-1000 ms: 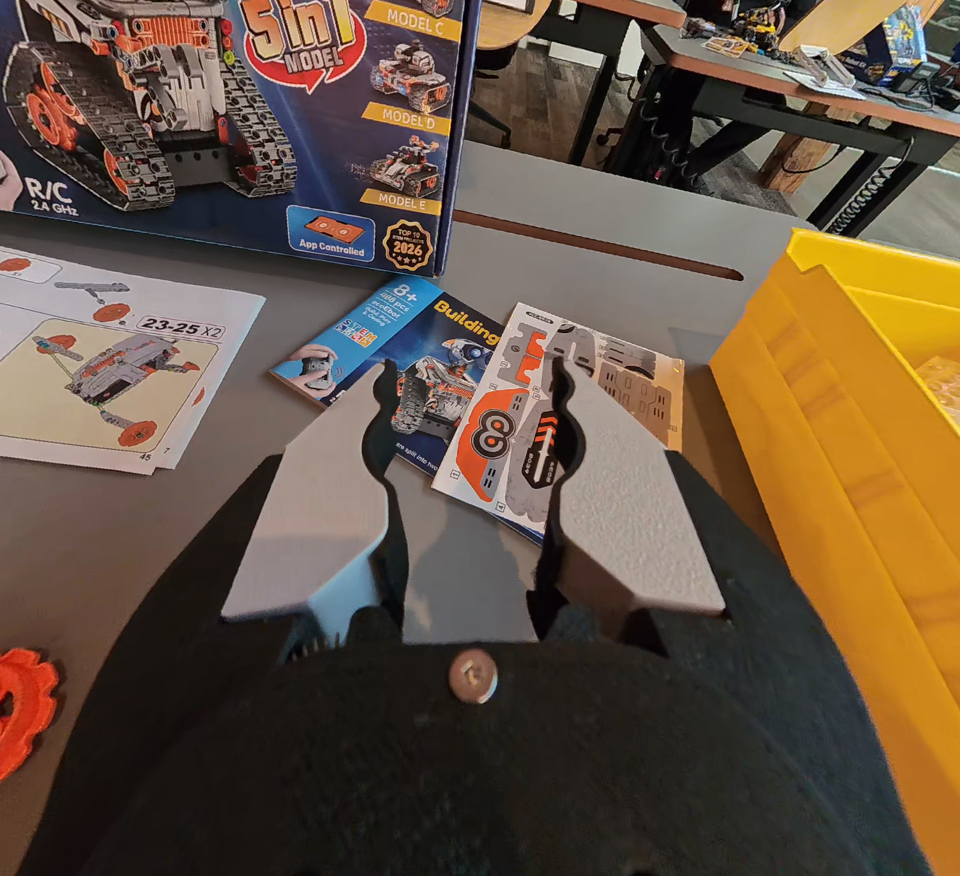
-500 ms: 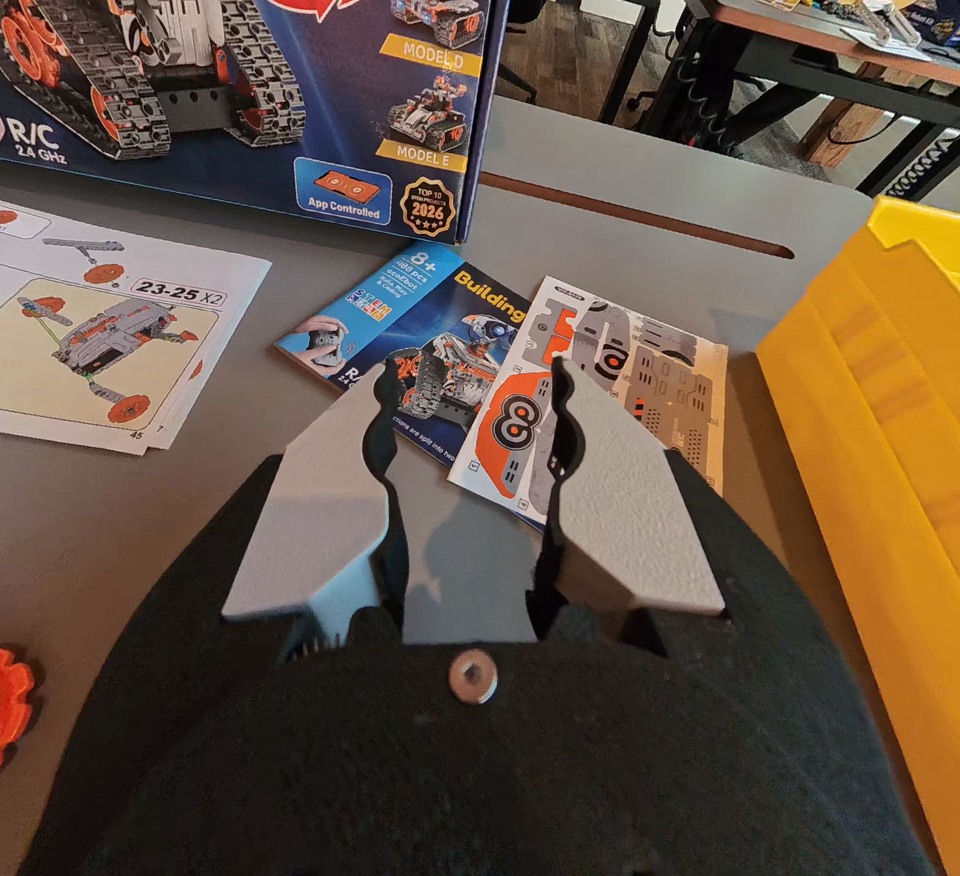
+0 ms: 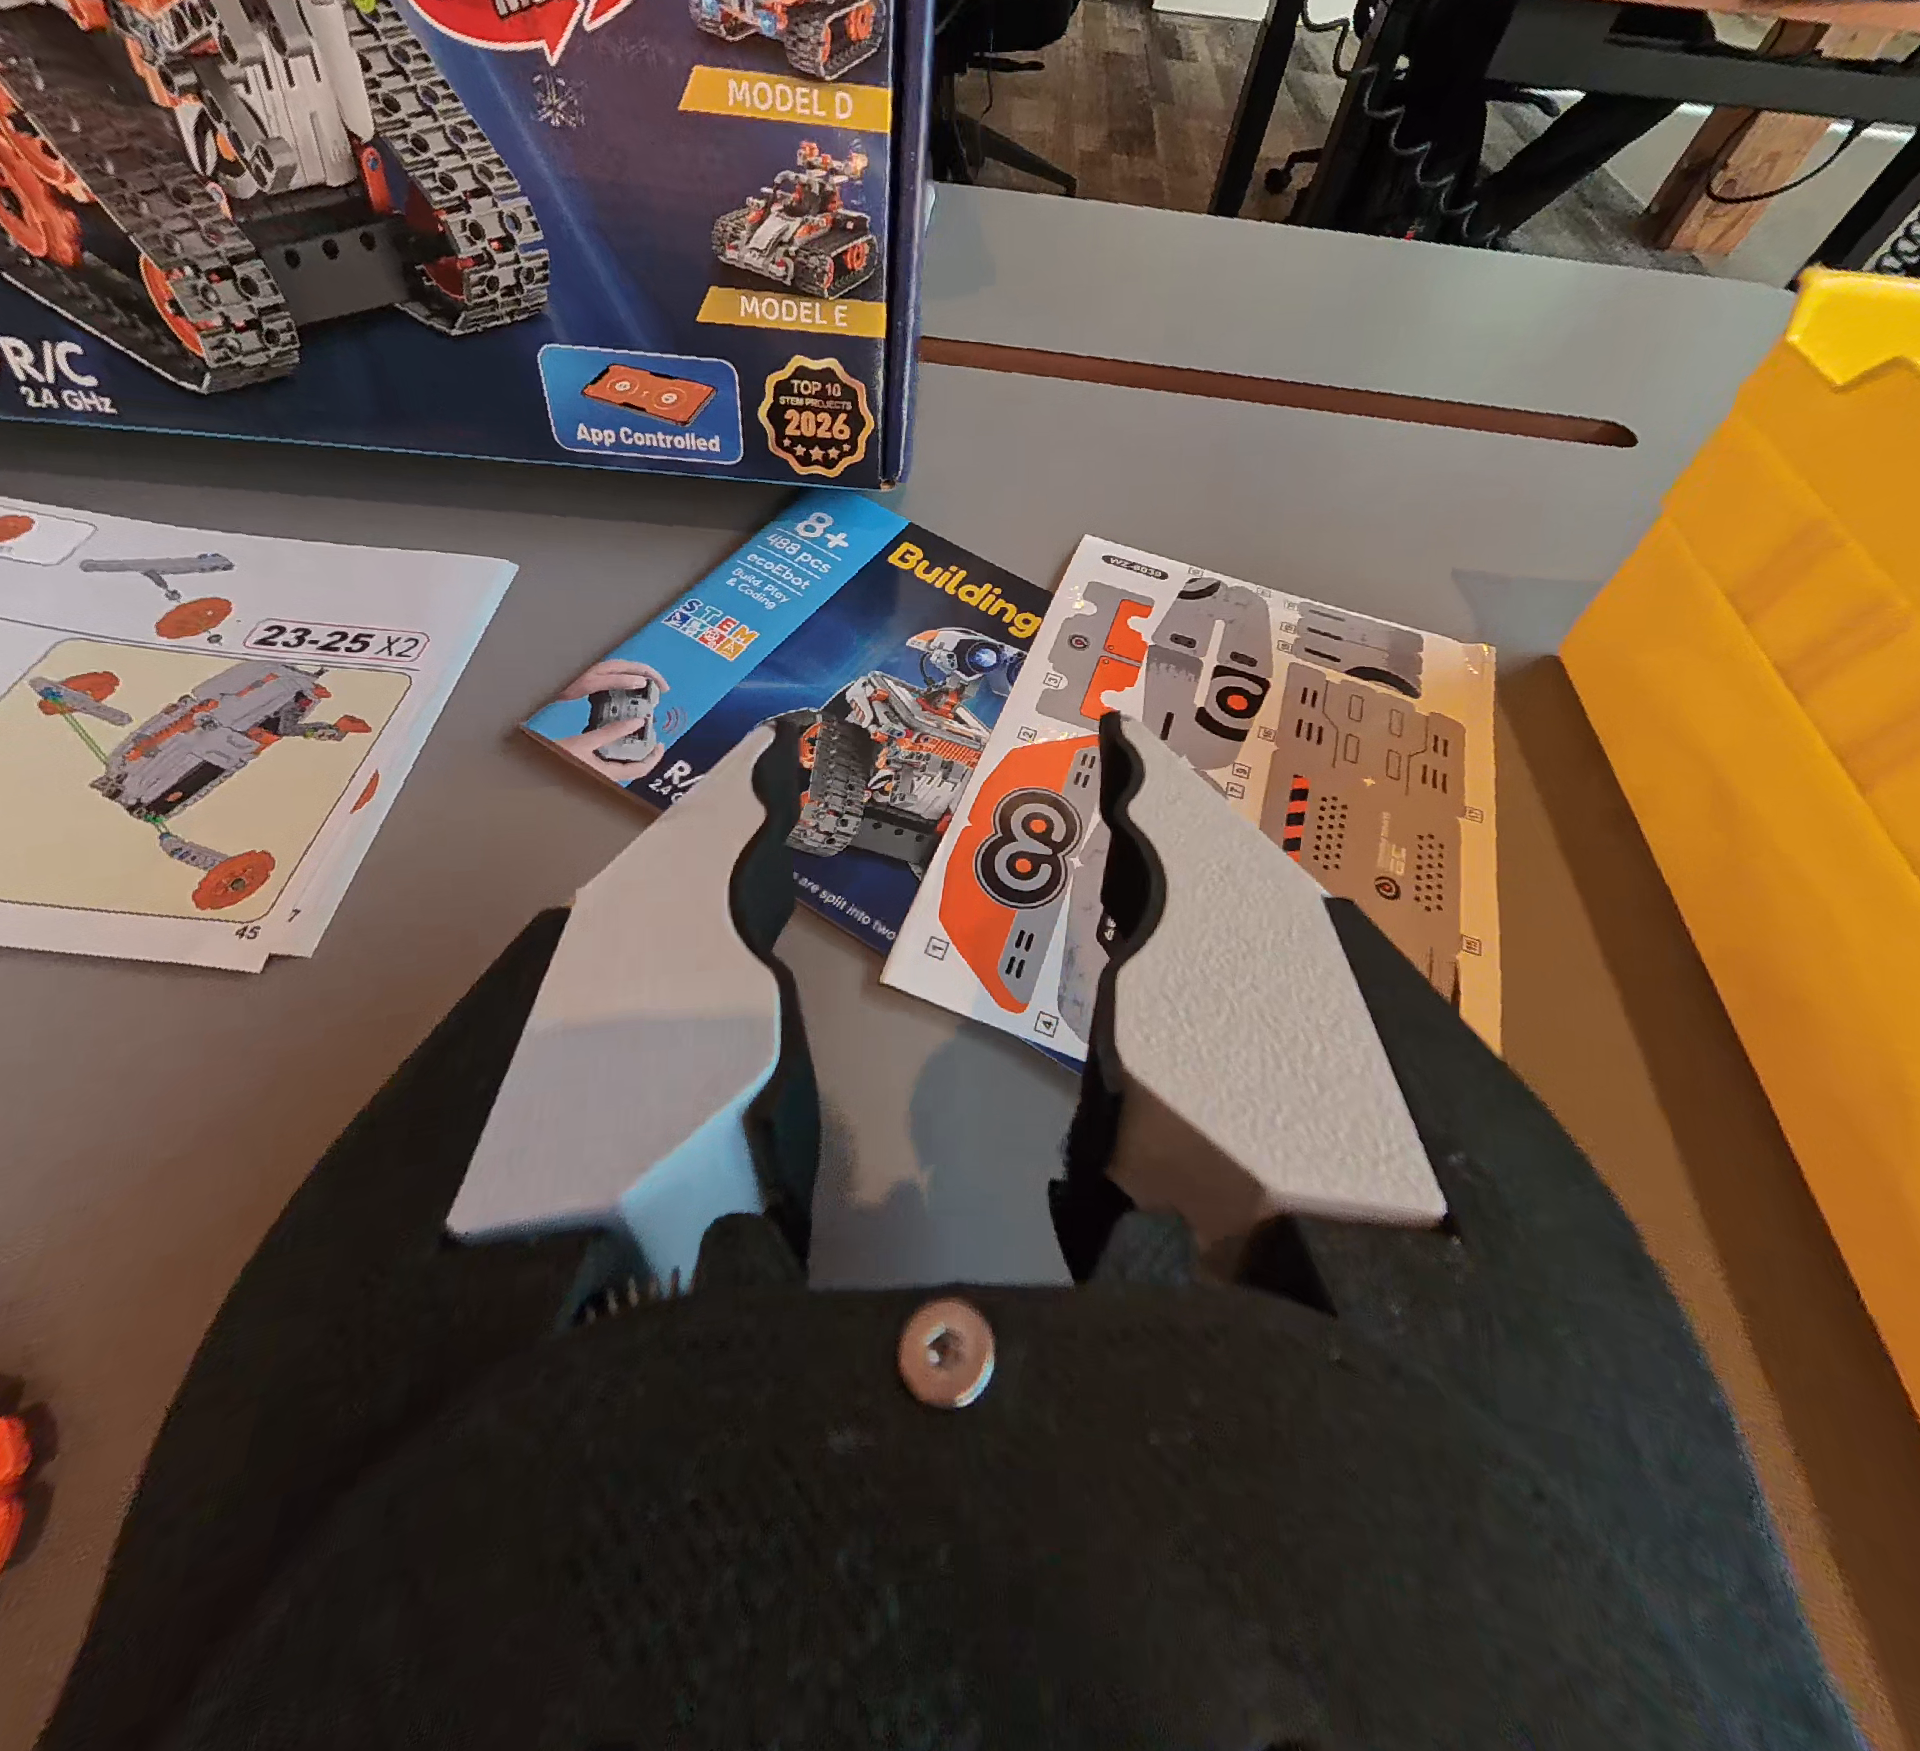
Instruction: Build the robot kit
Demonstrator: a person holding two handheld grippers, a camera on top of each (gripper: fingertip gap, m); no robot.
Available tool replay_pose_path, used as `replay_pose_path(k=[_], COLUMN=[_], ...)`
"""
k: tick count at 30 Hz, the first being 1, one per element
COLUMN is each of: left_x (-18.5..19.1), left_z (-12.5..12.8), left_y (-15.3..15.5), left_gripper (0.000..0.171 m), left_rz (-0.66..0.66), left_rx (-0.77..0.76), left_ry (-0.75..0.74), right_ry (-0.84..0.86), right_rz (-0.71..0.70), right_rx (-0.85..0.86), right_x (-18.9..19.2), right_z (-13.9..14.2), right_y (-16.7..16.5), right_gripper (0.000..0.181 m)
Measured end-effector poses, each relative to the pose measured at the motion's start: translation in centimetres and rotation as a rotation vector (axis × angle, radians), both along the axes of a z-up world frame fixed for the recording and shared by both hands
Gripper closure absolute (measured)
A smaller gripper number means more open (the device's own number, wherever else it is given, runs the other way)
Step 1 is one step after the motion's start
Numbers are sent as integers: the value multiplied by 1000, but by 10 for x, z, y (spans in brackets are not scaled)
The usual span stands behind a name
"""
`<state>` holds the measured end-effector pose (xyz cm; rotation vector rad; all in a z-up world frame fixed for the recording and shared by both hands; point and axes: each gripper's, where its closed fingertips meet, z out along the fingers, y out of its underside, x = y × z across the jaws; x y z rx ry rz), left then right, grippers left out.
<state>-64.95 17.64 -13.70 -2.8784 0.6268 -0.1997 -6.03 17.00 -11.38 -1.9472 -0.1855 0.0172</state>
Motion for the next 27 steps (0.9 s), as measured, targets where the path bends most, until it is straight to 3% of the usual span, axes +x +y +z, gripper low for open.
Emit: replay_pose_path(k=[3,7,10,13,17,20,22,27], left_x=[8,0,-11,-31,-56,-24,6,9], left_z=[-17,-30,-27,-24,-5,12,18,-10], left_y=[-4,4,6,-4,-8,5,14,25], left_gripper=[122,111,145,147,163,120,114,108], left_rz=[-57,-55,-73,-21,128,104,30,-57], left_rx=[-56,-53,-19,-67,-47,45,96,99], left_ry=[24,161,234,256,252,64,-41,98], right_ry=[2,27,30,31,40,30,21,24], right_rz=[-12,-7,-2,-3,0,5,8,15], right_rx=[7,4,-7,-9,-17,-25,-26,-26], right_x=[4,3,3,4,3,2,1,0], right_z=[0,0,-3,-3,-5,-6,-6,-6], right_y=[0,0,0,0,0,0,0,-1], right_gripper=[125,126,126,126,126,126,126,126])
